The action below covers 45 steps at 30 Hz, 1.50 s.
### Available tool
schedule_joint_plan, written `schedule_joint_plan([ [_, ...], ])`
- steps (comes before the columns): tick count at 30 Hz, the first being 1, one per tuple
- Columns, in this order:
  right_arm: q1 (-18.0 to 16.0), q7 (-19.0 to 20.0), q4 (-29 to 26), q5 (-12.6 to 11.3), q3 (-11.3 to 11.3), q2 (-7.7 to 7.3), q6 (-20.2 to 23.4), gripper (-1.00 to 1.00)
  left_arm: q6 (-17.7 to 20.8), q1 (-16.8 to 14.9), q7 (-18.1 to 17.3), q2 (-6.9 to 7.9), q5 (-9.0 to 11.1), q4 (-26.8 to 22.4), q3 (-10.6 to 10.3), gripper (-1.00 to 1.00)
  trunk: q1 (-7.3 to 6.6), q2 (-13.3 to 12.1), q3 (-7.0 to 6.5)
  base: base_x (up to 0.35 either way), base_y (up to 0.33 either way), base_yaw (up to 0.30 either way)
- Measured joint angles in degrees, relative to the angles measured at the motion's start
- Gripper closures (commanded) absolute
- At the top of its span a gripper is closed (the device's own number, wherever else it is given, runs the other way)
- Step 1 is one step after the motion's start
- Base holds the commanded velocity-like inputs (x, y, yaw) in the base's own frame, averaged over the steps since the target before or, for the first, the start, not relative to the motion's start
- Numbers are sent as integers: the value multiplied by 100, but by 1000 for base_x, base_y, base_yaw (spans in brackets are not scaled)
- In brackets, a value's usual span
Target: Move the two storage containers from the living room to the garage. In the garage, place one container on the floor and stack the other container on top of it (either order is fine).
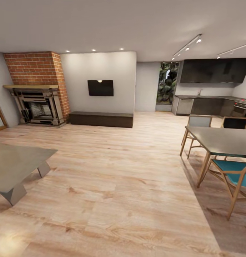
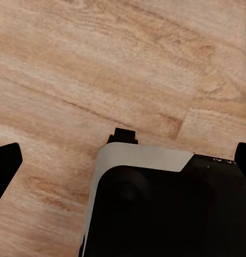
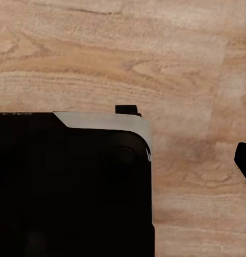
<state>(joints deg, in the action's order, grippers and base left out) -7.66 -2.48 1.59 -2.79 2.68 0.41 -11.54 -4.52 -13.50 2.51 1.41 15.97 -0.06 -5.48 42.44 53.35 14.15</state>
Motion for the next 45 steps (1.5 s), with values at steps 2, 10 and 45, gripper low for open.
schedule_joint_plan([
  [2,0,0,0,0,0,0,1,-100,1,0,0,0,0,-2,2,-100,0,0,0,326,0,0],
  [10,0,0,0,-7,-5,6,9,-100,1,0,0,0,0,-1,0,-100,0,0,0,326,0,0],
  [45,0,1,0,-8,-7,8,9,-100,1,0,0,-9,0,-2,1,-100,0,0,0,326,0,34],
])
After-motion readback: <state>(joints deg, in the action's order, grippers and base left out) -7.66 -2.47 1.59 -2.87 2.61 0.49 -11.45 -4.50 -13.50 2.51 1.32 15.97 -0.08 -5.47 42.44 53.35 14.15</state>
